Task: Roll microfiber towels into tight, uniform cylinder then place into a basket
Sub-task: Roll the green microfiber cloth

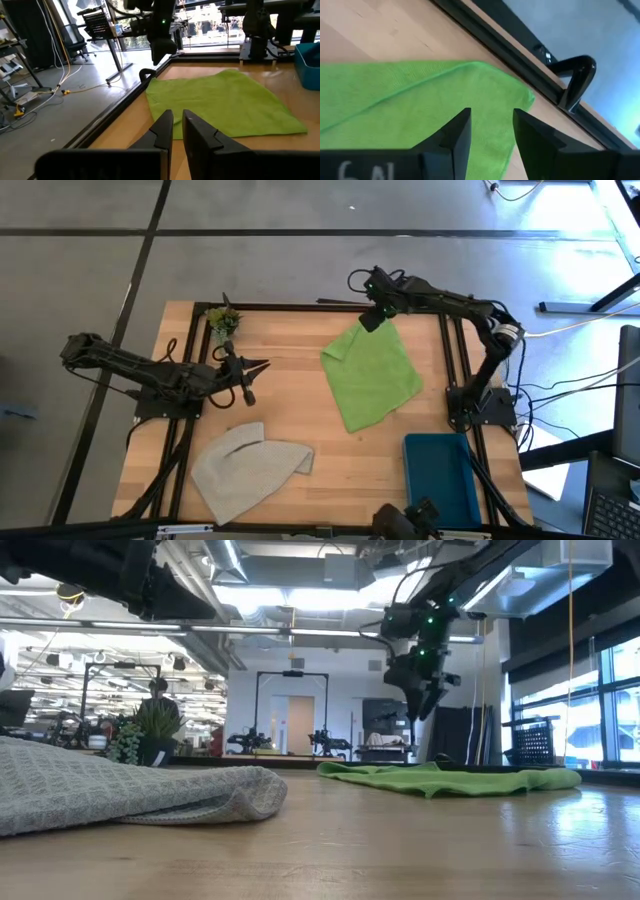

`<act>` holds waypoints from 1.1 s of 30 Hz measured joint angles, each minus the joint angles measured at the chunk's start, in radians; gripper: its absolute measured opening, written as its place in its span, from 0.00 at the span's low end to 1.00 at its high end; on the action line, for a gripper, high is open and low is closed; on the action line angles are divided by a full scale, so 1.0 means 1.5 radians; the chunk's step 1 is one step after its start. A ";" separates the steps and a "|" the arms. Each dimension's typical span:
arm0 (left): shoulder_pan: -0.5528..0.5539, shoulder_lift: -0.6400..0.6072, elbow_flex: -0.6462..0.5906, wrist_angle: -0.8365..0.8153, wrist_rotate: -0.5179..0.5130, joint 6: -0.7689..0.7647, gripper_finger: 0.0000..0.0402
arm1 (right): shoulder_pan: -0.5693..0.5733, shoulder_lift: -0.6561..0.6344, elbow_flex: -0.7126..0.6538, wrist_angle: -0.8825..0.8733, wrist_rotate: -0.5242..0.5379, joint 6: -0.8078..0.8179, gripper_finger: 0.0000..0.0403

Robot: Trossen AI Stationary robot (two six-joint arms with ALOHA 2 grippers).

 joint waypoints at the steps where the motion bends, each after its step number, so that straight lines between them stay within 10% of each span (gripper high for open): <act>1: 0.000 0.000 0.000 0.000 0.000 0.000 0.07 | 0.000 0.007 0.007 -0.013 0.000 0.000 0.36; 17: 0.000 0.000 0.000 0.000 0.000 -0.001 0.07 | 0.127 0.017 -0.017 -0.052 -0.093 0.005 0.36; 33: 0.000 0.000 0.000 -0.002 0.000 -0.003 0.07 | 0.232 0.017 -0.127 0.220 -0.095 -0.149 0.36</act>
